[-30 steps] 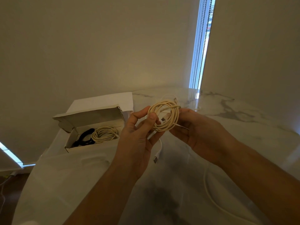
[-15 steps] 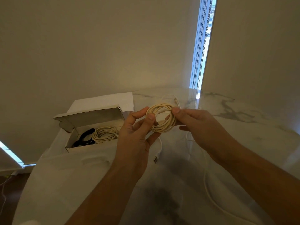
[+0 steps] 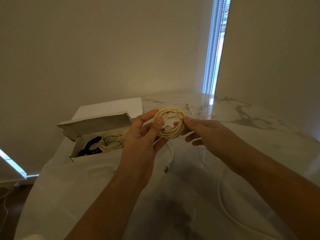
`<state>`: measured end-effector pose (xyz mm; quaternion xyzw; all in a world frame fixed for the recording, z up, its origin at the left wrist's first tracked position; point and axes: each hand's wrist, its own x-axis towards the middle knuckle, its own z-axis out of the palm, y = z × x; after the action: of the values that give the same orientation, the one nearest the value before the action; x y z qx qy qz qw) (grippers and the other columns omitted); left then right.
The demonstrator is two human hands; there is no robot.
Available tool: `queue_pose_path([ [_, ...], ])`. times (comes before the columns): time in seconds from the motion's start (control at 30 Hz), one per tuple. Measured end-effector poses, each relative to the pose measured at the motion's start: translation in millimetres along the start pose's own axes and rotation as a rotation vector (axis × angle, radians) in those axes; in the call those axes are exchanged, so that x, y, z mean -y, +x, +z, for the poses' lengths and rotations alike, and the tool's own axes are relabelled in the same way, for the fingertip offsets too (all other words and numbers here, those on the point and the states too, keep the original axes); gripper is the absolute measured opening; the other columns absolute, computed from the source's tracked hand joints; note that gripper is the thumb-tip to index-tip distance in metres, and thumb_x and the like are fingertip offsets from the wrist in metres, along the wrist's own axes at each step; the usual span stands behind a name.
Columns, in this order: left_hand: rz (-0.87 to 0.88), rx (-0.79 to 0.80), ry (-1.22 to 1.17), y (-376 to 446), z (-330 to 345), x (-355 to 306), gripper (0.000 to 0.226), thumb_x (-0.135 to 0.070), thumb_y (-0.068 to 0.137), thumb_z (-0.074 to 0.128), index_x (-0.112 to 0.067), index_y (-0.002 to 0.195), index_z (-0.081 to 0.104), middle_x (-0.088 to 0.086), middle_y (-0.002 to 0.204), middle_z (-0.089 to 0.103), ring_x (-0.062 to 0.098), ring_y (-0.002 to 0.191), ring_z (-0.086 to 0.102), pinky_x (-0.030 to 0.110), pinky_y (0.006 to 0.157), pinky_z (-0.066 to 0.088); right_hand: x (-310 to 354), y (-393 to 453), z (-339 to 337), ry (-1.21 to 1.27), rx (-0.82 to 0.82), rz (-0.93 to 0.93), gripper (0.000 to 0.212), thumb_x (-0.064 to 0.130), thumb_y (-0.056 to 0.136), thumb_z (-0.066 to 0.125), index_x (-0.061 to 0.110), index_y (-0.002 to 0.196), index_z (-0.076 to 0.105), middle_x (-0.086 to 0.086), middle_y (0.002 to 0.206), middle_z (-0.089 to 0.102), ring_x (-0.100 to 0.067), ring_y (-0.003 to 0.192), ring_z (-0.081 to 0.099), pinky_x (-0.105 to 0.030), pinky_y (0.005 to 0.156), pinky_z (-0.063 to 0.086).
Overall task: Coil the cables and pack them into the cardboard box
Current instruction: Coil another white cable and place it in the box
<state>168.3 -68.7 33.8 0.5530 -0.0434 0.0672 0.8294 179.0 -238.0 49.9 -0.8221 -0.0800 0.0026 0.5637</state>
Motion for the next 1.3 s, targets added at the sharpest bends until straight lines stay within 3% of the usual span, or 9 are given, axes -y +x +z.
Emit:
queue_pose_path([
  [0.2,0.003,-0.005,-0.005,-2,2,3,0.025,-0.013,0.095,0.06,-0.016,0.121,0.062,0.005,0.106,0.076,0.021,0.101,0.073,0.034,0.083,0.059,-1,-3,-4,0.098,-0.106,-0.079,0.018,0.031,0.096,0.057,0.018,0.101,0.069,0.002,0.088,0.075,-0.01,0.082,0.072,-0.029,0.081,0.059],
  [0.53,-0.059,-0.036,-0.06,-2,5,8,0.022,-0.016,0.097,0.058,-0.016,0.119,0.064,0.004,0.109,0.075,0.022,0.104,0.072,0.036,0.082,0.059,-2,-4,-3,0.308,-0.116,-0.005,0.017,0.021,0.093,0.064,0.006,0.097,0.069,-0.005,0.086,0.077,-0.018,0.083,0.074,-0.032,0.078,0.061],
  [0.77,-0.107,-0.05,-0.074,-3,5,9,0.026,-0.021,0.1,0.052,-0.013,0.123,0.063,0.007,0.113,0.074,0.023,0.107,0.071,0.038,0.085,0.059,2,-8,-2,0.299,-0.133,-0.046,0.017,0.018,0.092,0.065,0.003,0.099,0.065,-0.006,0.084,0.077,-0.019,0.079,0.075,-0.031,0.075,0.061],
  [0.97,-0.092,-0.06,0.035,0,1,7,0.03,-0.027,0.099,0.053,-0.012,0.122,0.064,0.007,0.113,0.074,0.021,0.106,0.071,0.039,0.087,0.059,0,-6,2,0.193,-0.158,-0.062,0.015,0.02,0.093,0.065,0.005,0.095,0.064,-0.004,0.082,0.077,-0.016,0.076,0.075,-0.028,0.071,0.061],
  [1.13,-0.066,-0.013,0.143,-1,-5,-3,0.04,-0.031,0.09,0.066,-0.011,0.124,0.063,0.006,0.114,0.073,0.019,0.107,0.071,0.037,0.09,0.058,3,-4,6,0.222,-0.161,-0.018,0.015,0.019,0.093,0.065,0.003,0.094,0.065,-0.007,0.078,0.076,-0.019,0.073,0.075,-0.03,0.068,0.061],
  [1.3,0.036,-0.026,0.542,0,-25,-25,0.036,-0.039,0.09,0.067,-0.024,0.123,0.067,-0.006,0.101,0.076,0.006,0.09,0.071,0.019,0.069,0.056,17,0,14,0.253,-0.09,0.046,0.016,0.019,0.093,0.065,0.003,0.096,0.065,-0.007,0.079,0.076,-0.02,0.073,0.075,-0.03,0.068,0.062],
])
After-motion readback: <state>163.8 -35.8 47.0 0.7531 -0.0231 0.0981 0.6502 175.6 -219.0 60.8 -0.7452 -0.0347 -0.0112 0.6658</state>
